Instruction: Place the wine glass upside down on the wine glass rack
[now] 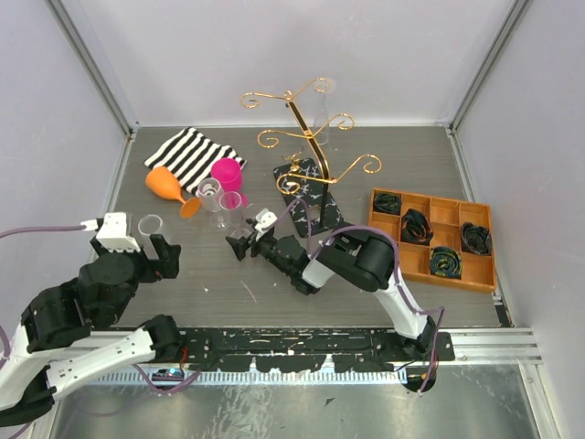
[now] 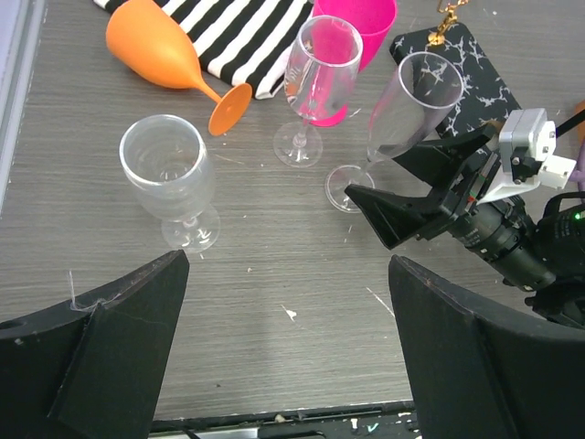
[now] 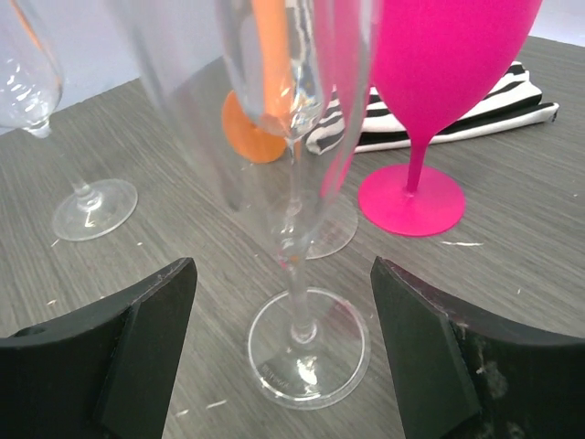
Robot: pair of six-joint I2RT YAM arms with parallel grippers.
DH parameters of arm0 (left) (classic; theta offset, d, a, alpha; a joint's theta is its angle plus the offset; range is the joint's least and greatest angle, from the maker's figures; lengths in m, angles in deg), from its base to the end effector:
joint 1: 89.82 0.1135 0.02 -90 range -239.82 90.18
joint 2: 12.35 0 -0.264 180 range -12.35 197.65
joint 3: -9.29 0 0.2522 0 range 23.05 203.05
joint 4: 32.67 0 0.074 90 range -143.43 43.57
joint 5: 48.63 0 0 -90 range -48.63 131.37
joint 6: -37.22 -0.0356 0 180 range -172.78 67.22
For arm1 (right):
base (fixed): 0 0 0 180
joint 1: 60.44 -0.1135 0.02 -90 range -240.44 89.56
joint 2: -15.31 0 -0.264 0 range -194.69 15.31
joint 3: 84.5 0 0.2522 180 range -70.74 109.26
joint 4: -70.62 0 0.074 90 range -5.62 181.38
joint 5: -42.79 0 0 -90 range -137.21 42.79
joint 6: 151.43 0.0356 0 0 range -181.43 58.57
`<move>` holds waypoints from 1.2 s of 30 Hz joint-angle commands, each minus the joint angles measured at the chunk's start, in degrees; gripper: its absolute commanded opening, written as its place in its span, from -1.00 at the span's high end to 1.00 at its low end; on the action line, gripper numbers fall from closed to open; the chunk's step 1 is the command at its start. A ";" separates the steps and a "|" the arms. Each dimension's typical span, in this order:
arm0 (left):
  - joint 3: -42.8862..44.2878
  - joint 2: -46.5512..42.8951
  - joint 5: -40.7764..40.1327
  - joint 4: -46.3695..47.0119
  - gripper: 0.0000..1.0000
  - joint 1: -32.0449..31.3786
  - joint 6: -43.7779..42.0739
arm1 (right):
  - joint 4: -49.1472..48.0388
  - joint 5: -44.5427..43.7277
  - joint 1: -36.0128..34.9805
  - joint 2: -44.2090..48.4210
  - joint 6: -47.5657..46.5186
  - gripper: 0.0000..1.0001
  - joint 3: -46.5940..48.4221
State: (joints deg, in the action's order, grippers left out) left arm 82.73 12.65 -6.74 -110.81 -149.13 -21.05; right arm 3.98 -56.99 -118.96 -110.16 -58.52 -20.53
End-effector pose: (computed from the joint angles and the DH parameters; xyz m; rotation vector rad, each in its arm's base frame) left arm 0.0396 -0.0148 0.3653 -0.0249 1.9123 -0.1882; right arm 0.2152 0.3398 0.1166 -0.5832 1.4110 0.7376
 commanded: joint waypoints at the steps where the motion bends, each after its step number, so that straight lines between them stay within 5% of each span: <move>1: -0.89 -1.77 -1.82 0.13 -0.96 -0.10 1.27 | -2.11 1.47 0.95 -0.80 -0.41 -0.65 3.31; 36: -0.71 -6.07 -4.79 -2.13 -0.96 -0.10 3.87 | -4.07 3.45 4.46 -7.52 7.11 -0.17 12.83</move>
State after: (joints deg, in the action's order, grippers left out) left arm 82.69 7.64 -9.83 -113.28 -149.13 -18.10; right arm 3.10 -53.87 -114.83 -117.72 -52.35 -10.19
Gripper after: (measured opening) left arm 0.979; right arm 0.606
